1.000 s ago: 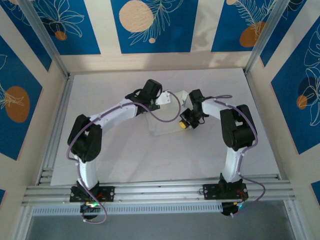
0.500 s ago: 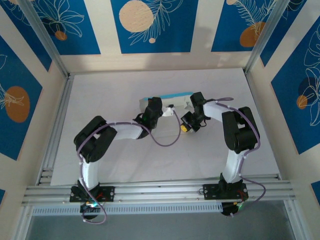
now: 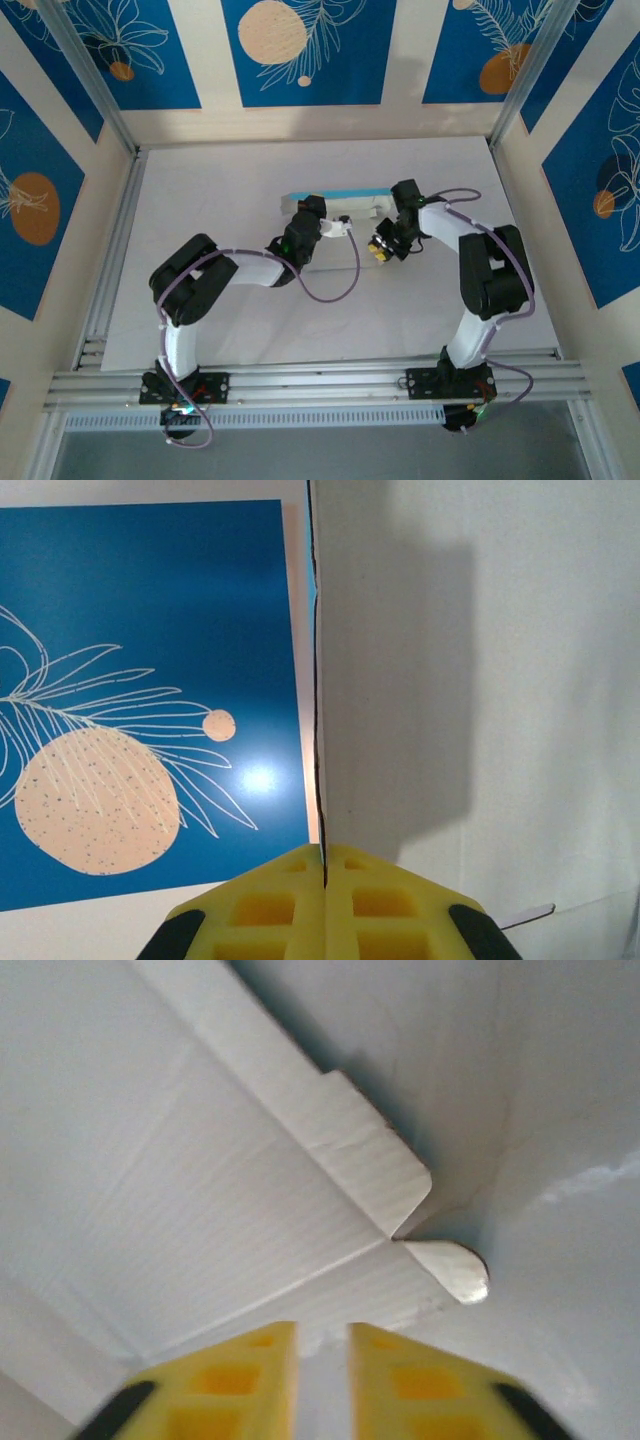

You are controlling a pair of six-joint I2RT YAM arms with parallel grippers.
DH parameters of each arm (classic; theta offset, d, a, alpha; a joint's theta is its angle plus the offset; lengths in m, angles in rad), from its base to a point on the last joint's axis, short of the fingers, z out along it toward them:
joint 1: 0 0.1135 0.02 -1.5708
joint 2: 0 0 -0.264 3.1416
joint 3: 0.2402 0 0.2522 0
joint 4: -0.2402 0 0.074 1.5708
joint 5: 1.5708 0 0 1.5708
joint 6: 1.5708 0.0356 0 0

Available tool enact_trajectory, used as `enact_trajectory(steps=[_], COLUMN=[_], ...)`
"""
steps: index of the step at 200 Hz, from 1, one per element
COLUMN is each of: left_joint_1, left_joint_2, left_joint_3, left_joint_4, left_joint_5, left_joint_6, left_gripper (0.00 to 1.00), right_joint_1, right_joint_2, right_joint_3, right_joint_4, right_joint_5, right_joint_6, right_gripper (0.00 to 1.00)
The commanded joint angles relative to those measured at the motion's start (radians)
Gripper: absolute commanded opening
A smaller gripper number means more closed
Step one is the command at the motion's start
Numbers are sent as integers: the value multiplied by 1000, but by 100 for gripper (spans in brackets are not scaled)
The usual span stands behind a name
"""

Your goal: Fold the paper box

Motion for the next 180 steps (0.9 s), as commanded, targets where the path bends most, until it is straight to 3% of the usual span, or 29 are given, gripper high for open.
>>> enact_trajectory(steps=[1,41,98,180], left_joint_1=[-11,-11,-13,-13], left_joint_2=[0,-3,-8,-20], left_joint_3=[-12,-20,-12,-23], left_joint_4=[1,7,-8,-25], left_joint_5=[15,17,18,20], left_joint_6=[-7,-15,-30,-51], left_gripper=[0,0,0,0], right_joint_1=[-28,-49,-47,-30], right_joint_2=[-69,-98,138,253], right_joint_3=[86,314,722,736], right_joint_4=[-91,-205,-416,-378], right_joint_5=[-14,4,107,80], right_joint_6=[-94,-195,-270,-246], right_gripper=[35,44,51,51])
